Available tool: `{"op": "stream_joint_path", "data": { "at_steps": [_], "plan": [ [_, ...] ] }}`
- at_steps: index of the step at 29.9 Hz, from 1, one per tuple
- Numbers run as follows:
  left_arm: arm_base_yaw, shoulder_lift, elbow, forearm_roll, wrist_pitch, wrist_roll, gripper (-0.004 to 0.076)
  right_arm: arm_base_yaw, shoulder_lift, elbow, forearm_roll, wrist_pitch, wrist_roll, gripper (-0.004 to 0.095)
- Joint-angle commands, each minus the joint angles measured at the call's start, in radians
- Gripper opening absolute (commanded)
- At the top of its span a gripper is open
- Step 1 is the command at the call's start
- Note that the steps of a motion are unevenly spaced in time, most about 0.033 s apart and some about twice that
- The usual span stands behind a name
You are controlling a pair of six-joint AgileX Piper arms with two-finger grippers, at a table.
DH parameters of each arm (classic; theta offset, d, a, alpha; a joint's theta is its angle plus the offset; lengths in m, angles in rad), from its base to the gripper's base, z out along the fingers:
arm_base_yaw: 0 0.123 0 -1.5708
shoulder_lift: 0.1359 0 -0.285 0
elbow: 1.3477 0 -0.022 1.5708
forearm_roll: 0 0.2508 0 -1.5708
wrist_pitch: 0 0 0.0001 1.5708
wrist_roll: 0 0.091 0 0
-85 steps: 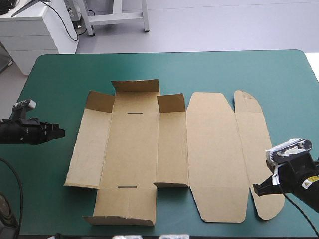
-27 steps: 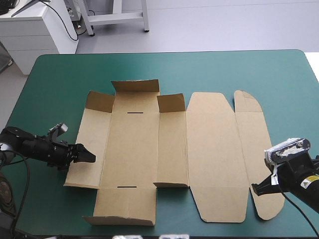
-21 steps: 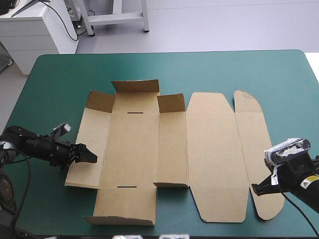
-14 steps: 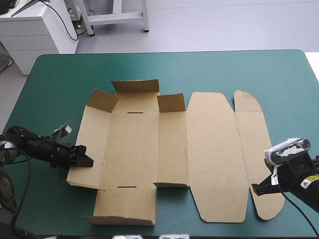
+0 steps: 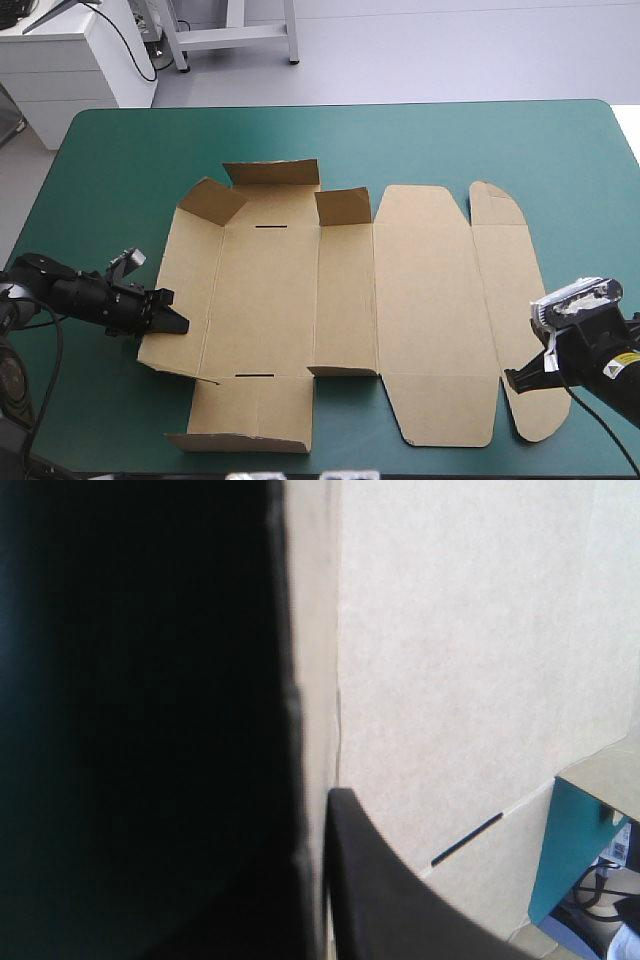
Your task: Fold the box
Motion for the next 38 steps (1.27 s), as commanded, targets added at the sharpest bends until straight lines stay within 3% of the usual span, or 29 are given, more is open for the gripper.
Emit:
{"op": "stream_joint_path", "data": {
  "at_steps": [1,12,17,28,38],
  "plan": [
    [-0.006,-0.03,-0.024,-0.018,-0.044,0.021,-0.0008,0.003,0.004,-0.027,0.018,-0.051,-0.009,-0.0021],
    [-0.016,-0.041,-0.134,-0.107,0.083,0.08,-0.0008,0.003,0.004,-0.027,0.016,-0.051,-0.007,-0.0021],
    [-0.088,-0.086,-0.233,-0.086,0.083,0.072,-0.0008,0.003,0.004,-0.027,0.016,-0.053,-0.007,-0.0021],
    [-0.277,-0.122,-0.533,0.04,0.052,0.066,-0.0008,0.003,0.004,-0.027,0.018,-0.054,0.015,-0.0021],
    [-0.443,-0.122,-0.747,0.207,-0.08,0.067,-0.0008,0.003,0.004,-0.027,0.018,-0.054,0.022,-0.0021]
  ]
}}
